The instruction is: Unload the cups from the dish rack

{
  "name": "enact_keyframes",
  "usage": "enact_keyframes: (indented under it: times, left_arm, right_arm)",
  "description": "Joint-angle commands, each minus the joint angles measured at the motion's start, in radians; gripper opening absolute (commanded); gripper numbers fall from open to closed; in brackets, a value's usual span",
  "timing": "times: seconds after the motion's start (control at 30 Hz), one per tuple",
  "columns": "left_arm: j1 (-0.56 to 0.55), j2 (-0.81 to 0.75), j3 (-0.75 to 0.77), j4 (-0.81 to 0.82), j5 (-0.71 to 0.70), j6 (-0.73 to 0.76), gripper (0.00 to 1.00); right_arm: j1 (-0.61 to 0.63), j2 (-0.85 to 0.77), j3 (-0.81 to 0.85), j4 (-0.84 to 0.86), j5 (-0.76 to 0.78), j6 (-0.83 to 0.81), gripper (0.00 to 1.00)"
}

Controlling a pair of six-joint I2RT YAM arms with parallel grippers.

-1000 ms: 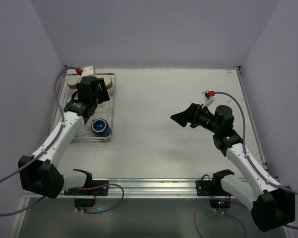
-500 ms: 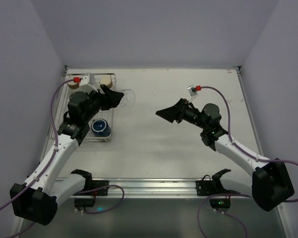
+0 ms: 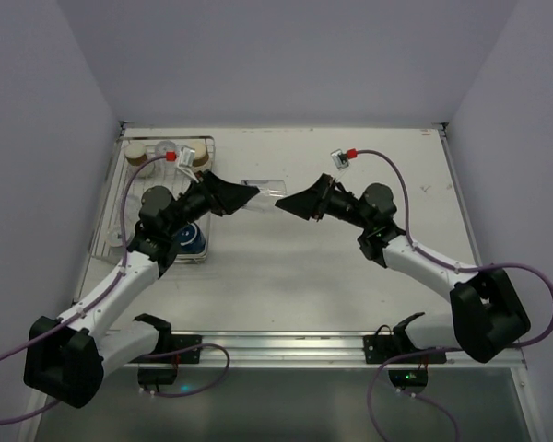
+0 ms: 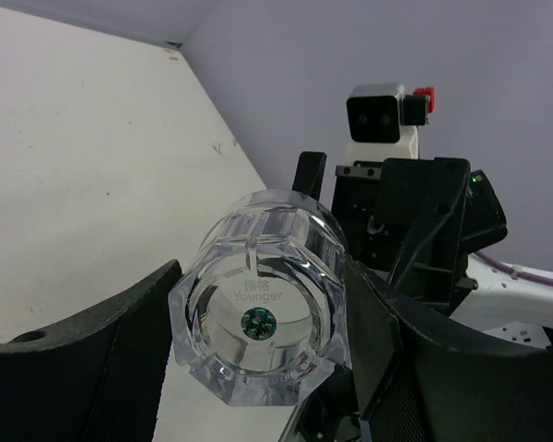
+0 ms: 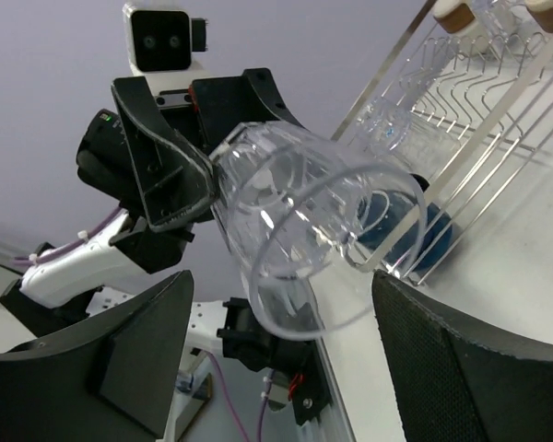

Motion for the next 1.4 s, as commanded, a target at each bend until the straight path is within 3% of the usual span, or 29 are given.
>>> enact_keyframes:
  times: [0.0, 0.13, 0.17, 0.2, 0.23, 0.27, 0.3, 0.33, 0.37, 0.47, 0.57, 0.63, 0.77, 0.8, 1.0, 1.07, 1.17, 1.37]
  left_arm:
    - [-0.040, 0.013, -0.011, 0.135, 0.030, -0.050, 0.13]
    - [-0.075, 0.024, -0.016, 0.153, 0.009, -0.049, 0.14]
    - [-0.077, 0.024, -0.016, 0.158, 0.007, -0.050, 0.16]
    - [-0.078, 0.024, -0.013, 0.161, 0.007, -0.050, 0.18]
    - [-0.081, 0.024, -0.008, 0.162, 0.004, -0.043, 0.23]
    - [-0.083, 0.024, -0.005, 0.161, 0.003, -0.040, 0.34]
    - [-0.083, 0.024, -0.005, 0.159, 0.003, -0.034, 0.42]
    - [-0.083, 0.024, 0.002, 0.144, 0.003, -0.024, 0.50]
    - [-0.083, 0.021, 0.012, 0.117, -0.002, -0.009, 0.65]
    - [-0.083, -0.005, 0.081, -0.078, -0.065, 0.106, 0.86]
    - [-0.083, -0.047, 0.180, -0.323, -0.192, 0.259, 0.96]
    - [-0.083, -0.079, 0.237, -0.475, -0.290, 0.363, 0.96]
    - [-0.083, -0.139, 0.285, -0.673, -0.440, 0.494, 0.98]
    - [-0.083, -0.157, 0.297, -0.709, -0.467, 0.535, 0.98]
    - [-0.081, -0.218, 0.311, -0.937, -0.668, 0.661, 0.98]
    - [-0.083, -0.252, 0.277, -0.944, -0.741, 0.667, 0.98]
    - [-0.081, -0.278, 0.222, -0.907, -0.774, 0.667, 0.99]
    - [-0.083, -0.237, 0.194, -0.881, -0.738, 0.681, 0.98]
  right_arm:
    - [0.012, 0.018, 0.057, 0.085, -0.027, 0.002, 0.79]
    - [0.018, 0.045, 0.059, 0.129, -0.035, 0.035, 0.57]
    - [0.021, 0.053, 0.054, 0.149, -0.038, 0.049, 0.44]
    - [0.019, 0.062, 0.050, 0.173, -0.041, 0.086, 0.38]
    - [0.019, 0.081, 0.039, 0.222, -0.049, 0.104, 0.31]
    - [0.019, 0.088, 0.036, 0.245, -0.053, 0.120, 0.22]
    - [0.021, 0.093, 0.028, 0.278, -0.053, 0.136, 0.06]
    - [0.019, 0.090, 0.016, 0.278, -0.043, 0.138, 0.00]
    - [0.019, 0.084, 0.013, 0.270, -0.035, 0.134, 0.00]
    - [0.019, 0.050, 0.020, 0.157, -0.021, 0.077, 0.00]
    - [0.018, 0.001, 0.063, -0.073, 0.009, -0.050, 0.00]
    - [0.018, -0.019, 0.139, -0.334, 0.077, -0.199, 0.00]
    - [0.009, 0.004, 0.275, -0.652, 0.187, -0.395, 0.00]
    - [0.007, 0.048, 0.366, -0.807, 0.253, -0.485, 0.00]
    - [0.007, 0.362, 0.753, -1.355, 0.569, -0.782, 0.00]
    - [0.009, 0.447, 0.885, -1.432, 0.707, -0.825, 0.00]
    - [0.007, 0.614, 1.057, -1.581, 0.791, -0.906, 0.00]
    - [0.004, 0.783, 1.241, -1.676, 0.807, -0.977, 0.00]
